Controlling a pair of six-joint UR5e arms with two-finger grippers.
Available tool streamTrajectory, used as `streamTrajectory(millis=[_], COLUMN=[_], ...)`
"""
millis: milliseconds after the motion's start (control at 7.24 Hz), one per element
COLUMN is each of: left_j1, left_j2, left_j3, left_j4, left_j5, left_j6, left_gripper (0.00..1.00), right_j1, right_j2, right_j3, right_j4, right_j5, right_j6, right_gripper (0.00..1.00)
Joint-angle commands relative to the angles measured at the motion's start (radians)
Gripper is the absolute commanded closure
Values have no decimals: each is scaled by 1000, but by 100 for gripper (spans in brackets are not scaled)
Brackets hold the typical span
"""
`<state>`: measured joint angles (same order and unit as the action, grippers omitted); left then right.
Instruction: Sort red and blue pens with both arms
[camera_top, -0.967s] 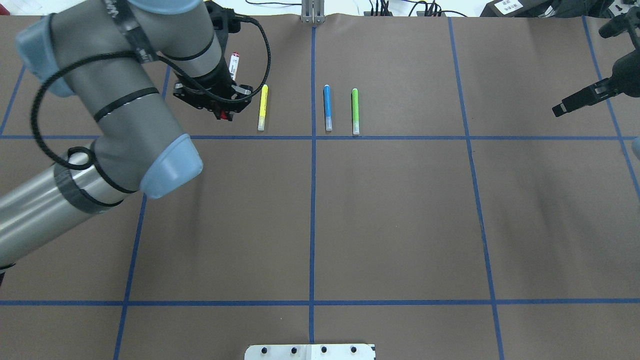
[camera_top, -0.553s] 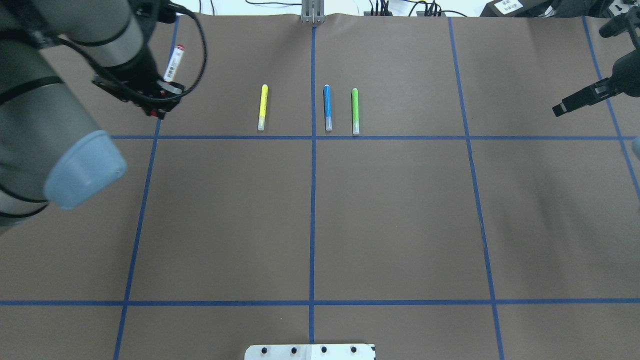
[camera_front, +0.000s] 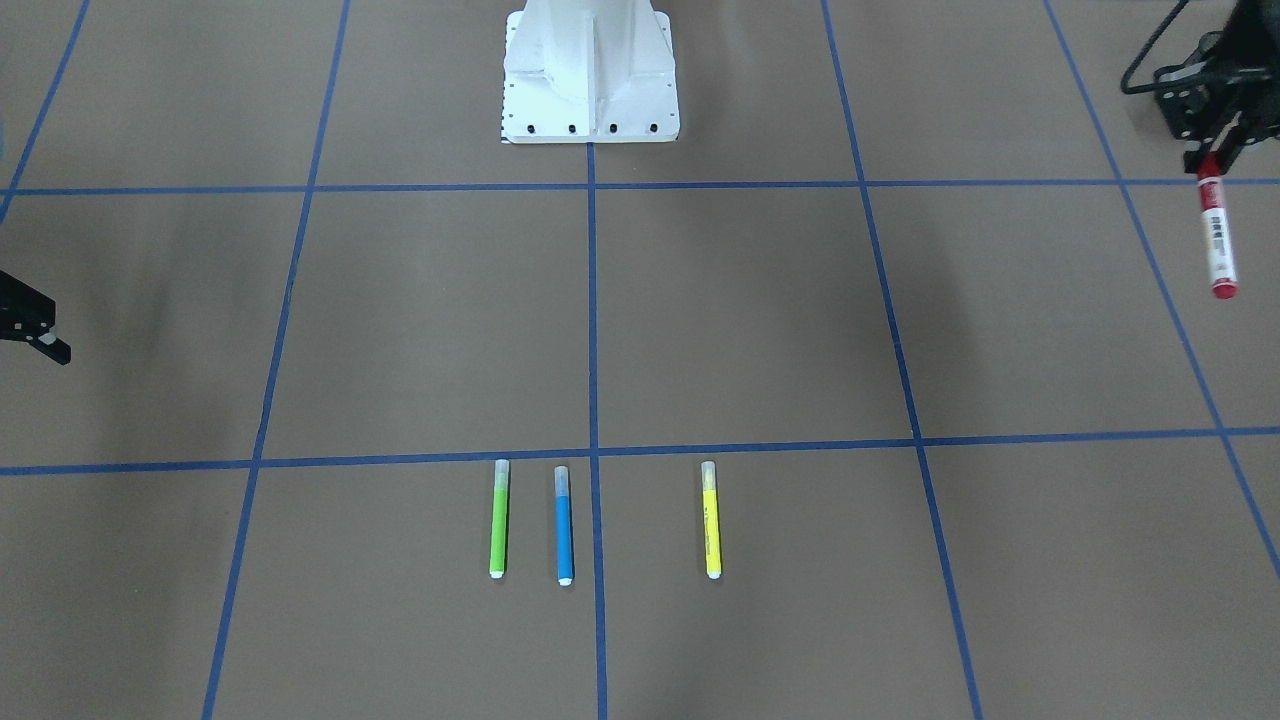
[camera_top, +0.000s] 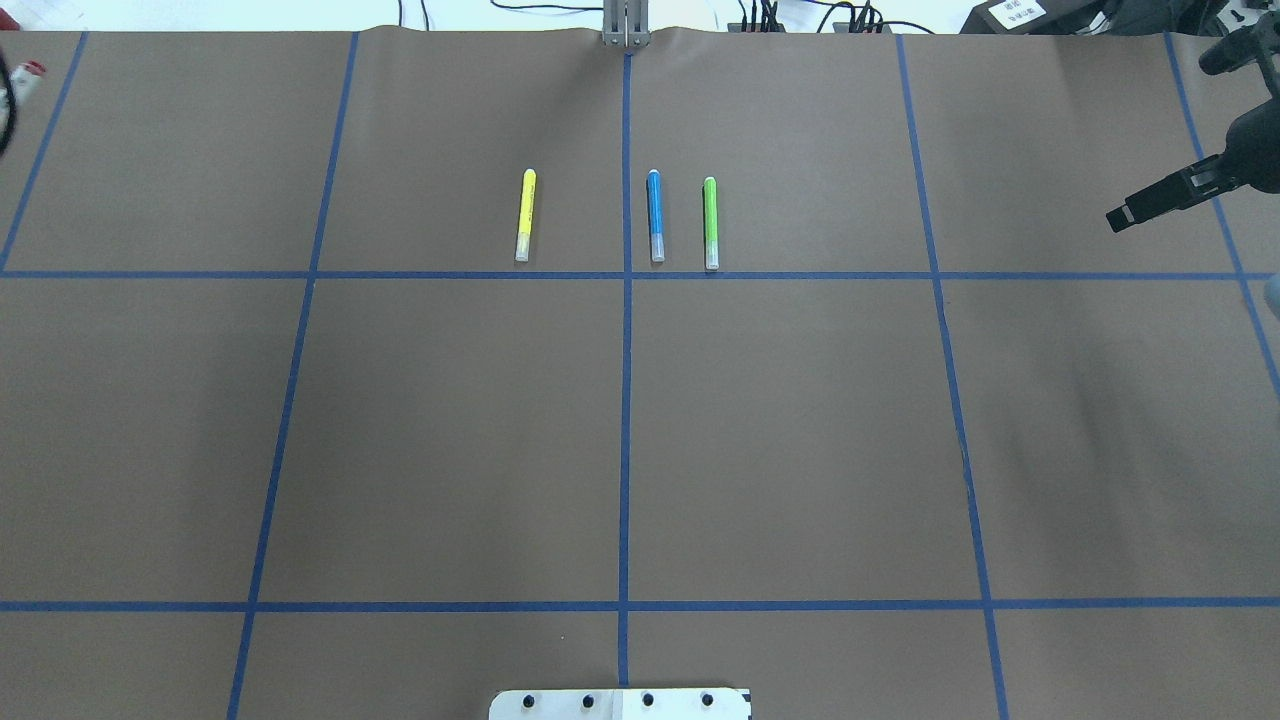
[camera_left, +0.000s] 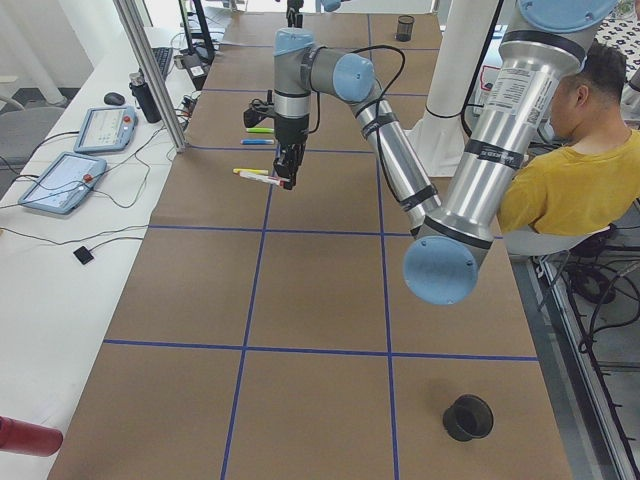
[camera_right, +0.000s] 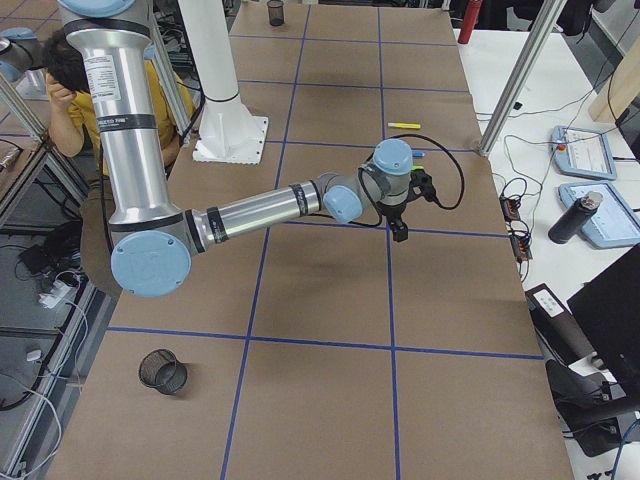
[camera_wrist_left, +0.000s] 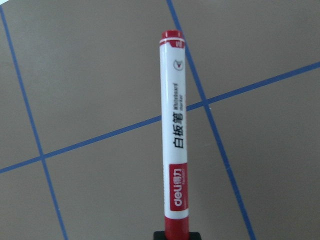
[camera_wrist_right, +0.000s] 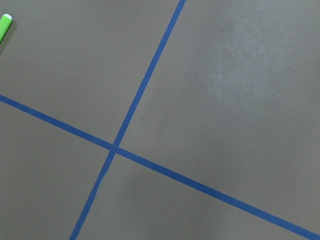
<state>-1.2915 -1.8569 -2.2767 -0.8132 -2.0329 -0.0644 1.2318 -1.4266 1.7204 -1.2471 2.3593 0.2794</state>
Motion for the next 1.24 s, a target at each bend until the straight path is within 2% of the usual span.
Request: streamTrajectory(millis=[0, 276, 415, 553, 691, 1105], left_j1=[-243, -404, -524, -628, -725, -960], left_j2=[172, 327, 402, 477, 551, 671], left_j3=[-11, 11, 17, 40, 75, 225], left_j4=[25, 11, 9, 12, 8, 19], left_j5=[-77, -115, -119, -163, -209, -213], left_j6=[315, 388, 428, 464, 478, 486], left_gripper=[100, 100, 100, 100, 100, 100], right_j1=[0, -2, 0, 0, 0, 0], right_j2=[0, 0, 0, 0, 0, -2], right_j3=[1, -1, -1, -1, -2, -19], right_j4=[0, 0, 0, 0, 0, -2], right_j5=[0, -3, -5, -5, -5, -6], right_j6=[1, 0, 0, 0, 0, 1], right_gripper=[0, 0, 0, 0, 0, 0])
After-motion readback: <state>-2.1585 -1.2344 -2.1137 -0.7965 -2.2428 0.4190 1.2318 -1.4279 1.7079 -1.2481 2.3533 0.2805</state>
